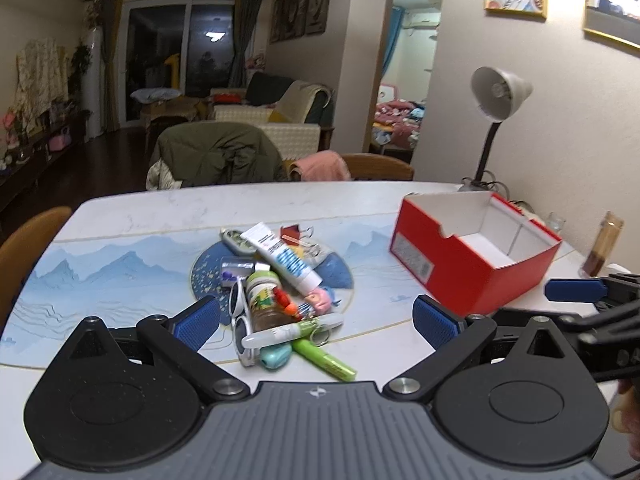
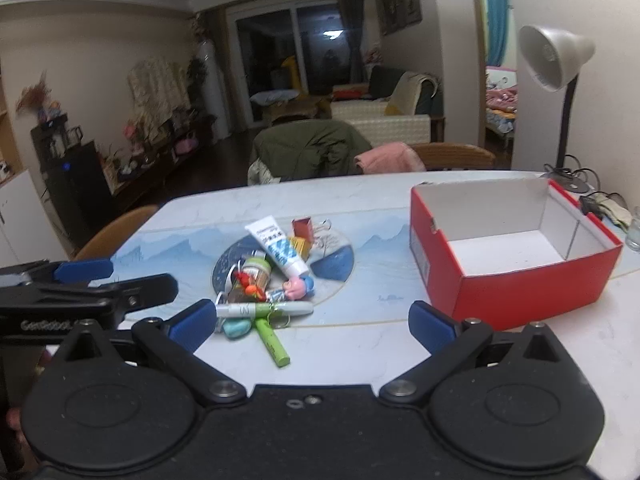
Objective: Organize rigid objects
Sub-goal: 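Reach the right gripper to the green glue stick and close on it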
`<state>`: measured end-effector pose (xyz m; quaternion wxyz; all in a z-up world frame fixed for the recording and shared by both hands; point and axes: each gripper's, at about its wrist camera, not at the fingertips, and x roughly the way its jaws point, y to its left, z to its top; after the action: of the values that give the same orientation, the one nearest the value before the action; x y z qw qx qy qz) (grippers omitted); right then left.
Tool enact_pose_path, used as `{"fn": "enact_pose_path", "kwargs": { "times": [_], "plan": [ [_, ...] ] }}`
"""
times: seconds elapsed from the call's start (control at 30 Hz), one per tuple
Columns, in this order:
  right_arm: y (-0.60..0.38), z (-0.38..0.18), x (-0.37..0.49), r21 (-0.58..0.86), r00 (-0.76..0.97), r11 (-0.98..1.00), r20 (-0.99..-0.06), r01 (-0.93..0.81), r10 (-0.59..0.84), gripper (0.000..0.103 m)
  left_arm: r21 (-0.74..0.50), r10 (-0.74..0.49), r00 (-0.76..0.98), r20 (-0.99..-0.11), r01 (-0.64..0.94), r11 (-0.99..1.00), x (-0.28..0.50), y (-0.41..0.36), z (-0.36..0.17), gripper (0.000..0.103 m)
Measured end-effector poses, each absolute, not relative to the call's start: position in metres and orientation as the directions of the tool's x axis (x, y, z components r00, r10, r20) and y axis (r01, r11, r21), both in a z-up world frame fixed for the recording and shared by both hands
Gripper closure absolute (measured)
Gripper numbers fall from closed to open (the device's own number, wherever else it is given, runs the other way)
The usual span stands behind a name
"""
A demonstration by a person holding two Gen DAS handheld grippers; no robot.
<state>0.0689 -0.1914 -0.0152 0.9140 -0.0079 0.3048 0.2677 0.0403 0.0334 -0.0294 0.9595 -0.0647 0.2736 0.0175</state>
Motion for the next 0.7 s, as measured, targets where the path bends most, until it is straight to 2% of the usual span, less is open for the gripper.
{"fn": "enact_pose_path", "kwargs": {
  "times": [0.5, 0.7],
  "plan": [
    [-0.154, -0.073, 0.111, 0.087, 0.513, 0.754, -0.682, -0.651, 0.522, 0.003, -0.023, 0.049, 0.805, -0.591, -0.077, 0.997, 0.109, 0.038, -0.072, 0.0],
    [-0.133, -0.096, 0.125, 0.075, 0.45, 0.705, -0.722, -0.705, 0.526, 0.01, 0.026, 0.063, 0.788, -0.613, -0.06, 0.998, 0.135, 0.036, -0.088, 0.0]
  ]
}}
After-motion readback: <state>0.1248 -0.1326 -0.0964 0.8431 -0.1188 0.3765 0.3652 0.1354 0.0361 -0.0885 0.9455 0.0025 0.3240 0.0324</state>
